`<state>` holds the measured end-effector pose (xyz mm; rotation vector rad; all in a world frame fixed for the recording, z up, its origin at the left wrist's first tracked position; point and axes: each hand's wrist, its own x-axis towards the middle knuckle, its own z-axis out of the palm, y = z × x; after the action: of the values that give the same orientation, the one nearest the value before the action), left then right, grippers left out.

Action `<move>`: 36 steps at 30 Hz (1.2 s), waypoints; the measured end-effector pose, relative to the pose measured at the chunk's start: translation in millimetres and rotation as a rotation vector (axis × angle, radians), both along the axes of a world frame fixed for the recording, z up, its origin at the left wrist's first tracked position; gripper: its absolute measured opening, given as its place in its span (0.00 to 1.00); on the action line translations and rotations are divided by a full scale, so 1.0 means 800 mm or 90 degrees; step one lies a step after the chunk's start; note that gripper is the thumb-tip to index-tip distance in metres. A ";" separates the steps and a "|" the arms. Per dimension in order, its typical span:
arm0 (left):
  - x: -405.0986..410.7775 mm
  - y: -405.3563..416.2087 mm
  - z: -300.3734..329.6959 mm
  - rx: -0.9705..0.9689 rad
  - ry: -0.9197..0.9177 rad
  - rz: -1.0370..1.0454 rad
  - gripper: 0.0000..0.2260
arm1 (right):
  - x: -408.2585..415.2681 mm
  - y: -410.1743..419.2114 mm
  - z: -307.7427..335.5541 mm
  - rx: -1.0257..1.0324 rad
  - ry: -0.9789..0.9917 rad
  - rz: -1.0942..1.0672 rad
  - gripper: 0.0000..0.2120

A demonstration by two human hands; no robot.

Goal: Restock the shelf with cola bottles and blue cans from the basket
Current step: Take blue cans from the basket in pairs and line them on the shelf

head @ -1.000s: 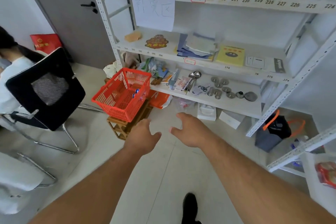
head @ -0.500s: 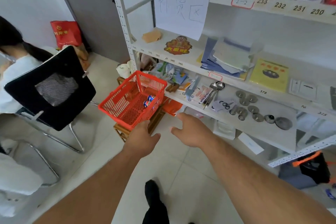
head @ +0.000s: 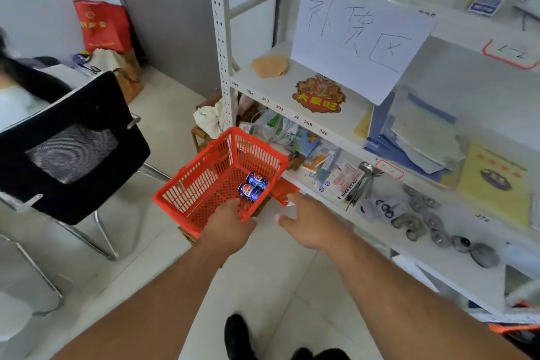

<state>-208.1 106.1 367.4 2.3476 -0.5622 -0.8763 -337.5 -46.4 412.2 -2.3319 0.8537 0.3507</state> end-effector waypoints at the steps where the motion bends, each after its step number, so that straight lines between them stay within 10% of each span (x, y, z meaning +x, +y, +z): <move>1: 0.010 -0.010 -0.002 -0.002 0.003 0.005 0.08 | 0.012 -0.010 -0.004 0.005 0.001 -0.002 0.33; 17: 0.139 -0.165 -0.094 0.081 0.088 0.155 0.19 | 0.208 -0.210 -0.119 0.058 0.054 0.109 0.16; 27: 0.197 -0.212 -0.269 0.067 0.280 0.356 0.40 | 0.315 -0.260 -0.274 0.054 0.130 0.063 0.09; 36: 0.217 -0.255 -0.463 0.098 0.391 0.443 0.38 | 0.381 -0.259 -0.473 0.025 0.235 0.074 0.09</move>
<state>-34.4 -98.2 -3.1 2.0016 0.5538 -1.2172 -33.0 -253.2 33.7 -2.3219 0.8703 0.8595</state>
